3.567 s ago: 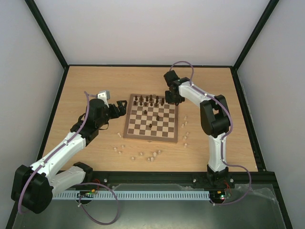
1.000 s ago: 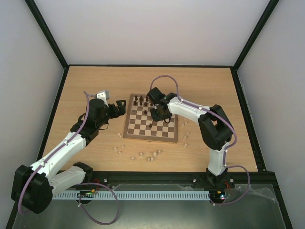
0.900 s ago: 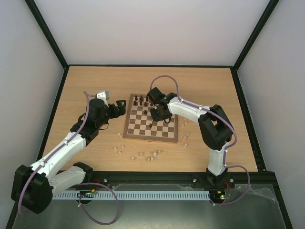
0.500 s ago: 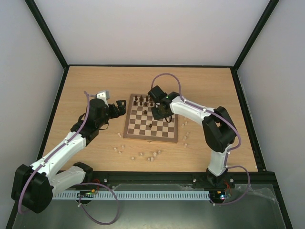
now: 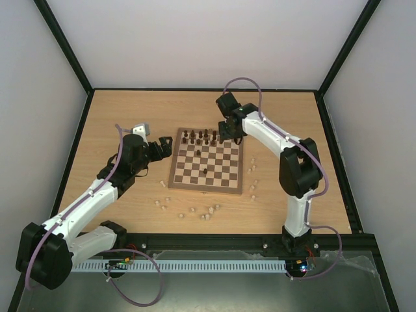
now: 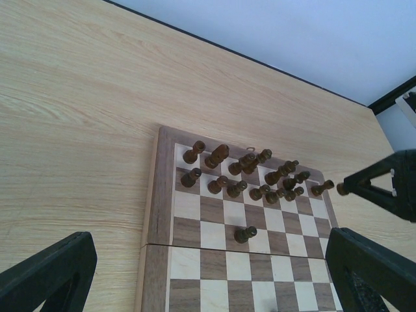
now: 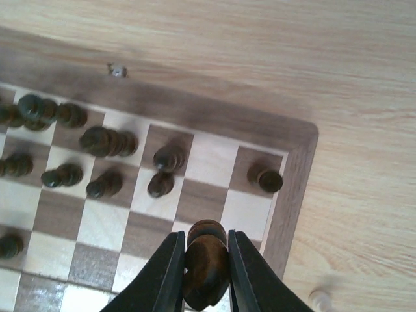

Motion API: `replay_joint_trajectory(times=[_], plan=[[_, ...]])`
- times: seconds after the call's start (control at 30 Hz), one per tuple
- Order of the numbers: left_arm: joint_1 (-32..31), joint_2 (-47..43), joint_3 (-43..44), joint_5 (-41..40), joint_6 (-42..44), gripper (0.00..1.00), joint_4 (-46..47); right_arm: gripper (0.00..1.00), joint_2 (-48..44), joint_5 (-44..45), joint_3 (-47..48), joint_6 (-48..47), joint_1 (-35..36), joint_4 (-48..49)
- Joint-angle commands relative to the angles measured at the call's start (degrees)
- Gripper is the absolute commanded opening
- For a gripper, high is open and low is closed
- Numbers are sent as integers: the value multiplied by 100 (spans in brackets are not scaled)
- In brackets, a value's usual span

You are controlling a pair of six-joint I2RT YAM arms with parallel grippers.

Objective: Set up the chess pieces on the board
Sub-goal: Place the chess piece on the chessboard.

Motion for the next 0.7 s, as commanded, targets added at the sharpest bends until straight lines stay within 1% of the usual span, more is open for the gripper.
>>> replay_joint_trajectory(times=[0.0,0.33,0.67], plan=[[-29,4,126,-4,30,100,-17,17,412,189,522,-107,-107,-622],[-29,-15,132,-39,40,100,-33,18,990,69,949,-195,-281,-685],[-29,-28,142,-76,50,100,-52,18,1360,-37,1236,-239,-325,-657]])
